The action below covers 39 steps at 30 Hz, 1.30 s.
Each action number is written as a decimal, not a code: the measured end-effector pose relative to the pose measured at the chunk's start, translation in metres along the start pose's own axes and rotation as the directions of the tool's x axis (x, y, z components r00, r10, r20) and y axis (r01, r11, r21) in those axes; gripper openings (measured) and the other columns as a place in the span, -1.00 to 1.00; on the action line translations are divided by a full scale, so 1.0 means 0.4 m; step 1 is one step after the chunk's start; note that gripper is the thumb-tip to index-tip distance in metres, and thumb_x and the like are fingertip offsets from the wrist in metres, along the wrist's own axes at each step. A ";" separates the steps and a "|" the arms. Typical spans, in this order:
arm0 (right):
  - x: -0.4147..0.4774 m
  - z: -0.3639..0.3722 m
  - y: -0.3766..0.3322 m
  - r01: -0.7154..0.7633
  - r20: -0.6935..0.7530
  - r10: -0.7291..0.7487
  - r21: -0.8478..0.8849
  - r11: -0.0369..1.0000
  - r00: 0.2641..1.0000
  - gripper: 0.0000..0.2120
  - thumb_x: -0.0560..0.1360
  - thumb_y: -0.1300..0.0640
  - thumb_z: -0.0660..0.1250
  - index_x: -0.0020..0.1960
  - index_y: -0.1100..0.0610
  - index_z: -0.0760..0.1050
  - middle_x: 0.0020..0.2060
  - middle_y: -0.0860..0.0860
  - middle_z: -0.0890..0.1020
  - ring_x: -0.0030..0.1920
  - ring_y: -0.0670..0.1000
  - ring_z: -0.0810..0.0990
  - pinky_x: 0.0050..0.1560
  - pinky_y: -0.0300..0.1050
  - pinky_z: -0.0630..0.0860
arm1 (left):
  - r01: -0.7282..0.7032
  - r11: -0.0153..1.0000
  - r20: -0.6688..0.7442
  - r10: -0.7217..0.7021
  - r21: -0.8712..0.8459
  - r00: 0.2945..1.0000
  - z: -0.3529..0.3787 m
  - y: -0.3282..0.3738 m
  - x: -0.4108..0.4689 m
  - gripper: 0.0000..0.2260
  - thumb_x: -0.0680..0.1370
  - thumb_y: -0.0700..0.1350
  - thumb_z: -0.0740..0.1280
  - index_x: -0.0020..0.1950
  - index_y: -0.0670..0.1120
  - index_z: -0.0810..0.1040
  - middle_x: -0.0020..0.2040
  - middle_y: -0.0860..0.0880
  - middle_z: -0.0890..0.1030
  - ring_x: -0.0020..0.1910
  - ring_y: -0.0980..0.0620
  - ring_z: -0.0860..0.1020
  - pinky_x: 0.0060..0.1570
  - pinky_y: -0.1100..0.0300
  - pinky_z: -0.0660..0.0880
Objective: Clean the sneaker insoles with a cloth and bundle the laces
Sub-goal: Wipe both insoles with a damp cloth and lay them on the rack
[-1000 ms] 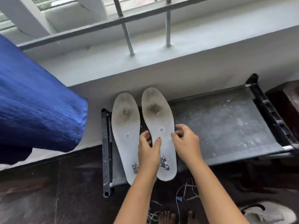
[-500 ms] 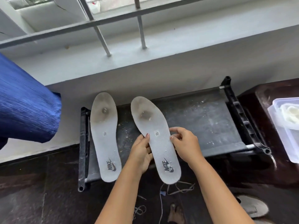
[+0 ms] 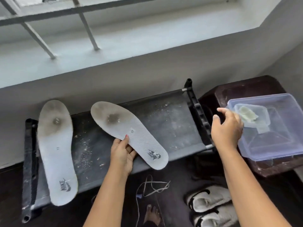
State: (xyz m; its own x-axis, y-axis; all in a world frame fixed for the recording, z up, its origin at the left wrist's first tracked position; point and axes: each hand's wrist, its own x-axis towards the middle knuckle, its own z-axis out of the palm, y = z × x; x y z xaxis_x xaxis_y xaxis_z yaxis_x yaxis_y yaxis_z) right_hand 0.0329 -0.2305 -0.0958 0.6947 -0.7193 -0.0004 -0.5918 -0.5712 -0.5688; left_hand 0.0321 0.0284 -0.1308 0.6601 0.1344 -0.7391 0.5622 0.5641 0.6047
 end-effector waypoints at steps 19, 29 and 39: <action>0.200 -0.017 0.151 -0.220 0.046 0.248 -0.324 0.920 0.968 -0.45 0.60 -0.18 -0.06 0.14 0.15 0.56 0.24 0.04 0.54 0.38 0.13 0.32 0.42 0.29 -0.10 | -0.072 0.992 0.031 0.069 0.104 0.997 0.108 -0.073 0.030 -0.84 0.61 -0.24 0.18 -0.05 -0.02 0.49 -0.08 -0.02 0.62 -0.21 0.10 0.63 -0.35 0.23 0.60; 0.114 -0.027 0.109 -0.034 -0.108 0.023 -0.107 0.994 0.994 -0.65 0.59 0.02 0.14 0.29 0.13 0.47 0.40 -0.02 0.40 0.43 0.01 0.28 0.41 0.25 -0.18 | -0.075 0.991 0.003 0.075 0.114 0.997 0.118 -0.070 0.020 -0.85 0.62 -0.24 0.16 -0.04 -0.04 0.47 -0.06 -0.05 0.60 -0.11 0.02 0.59 -0.36 0.22 0.61; -0.055 0.022 -0.056 0.207 0.048 -0.220 0.199 0.958 0.974 -0.65 0.53 0.22 0.28 0.32 0.15 0.47 0.35 0.01 0.46 0.34 -0.04 0.41 0.44 0.08 0.00 | -0.041 0.991 -0.016 0.043 0.124 0.999 0.127 -0.059 0.003 -0.88 0.62 -0.23 0.18 -0.03 -0.05 0.46 -0.05 -0.06 0.61 -0.12 0.02 0.60 -0.38 0.22 0.60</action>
State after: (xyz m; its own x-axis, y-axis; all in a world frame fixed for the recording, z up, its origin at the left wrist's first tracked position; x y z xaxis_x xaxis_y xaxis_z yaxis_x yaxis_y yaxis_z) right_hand 0.0345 -0.1984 -0.0903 0.8267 -0.5561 0.0855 -0.3421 -0.6174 -0.7083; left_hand 0.0450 -0.0263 -0.1311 0.6756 0.1720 -0.7169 0.5921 0.4529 0.6666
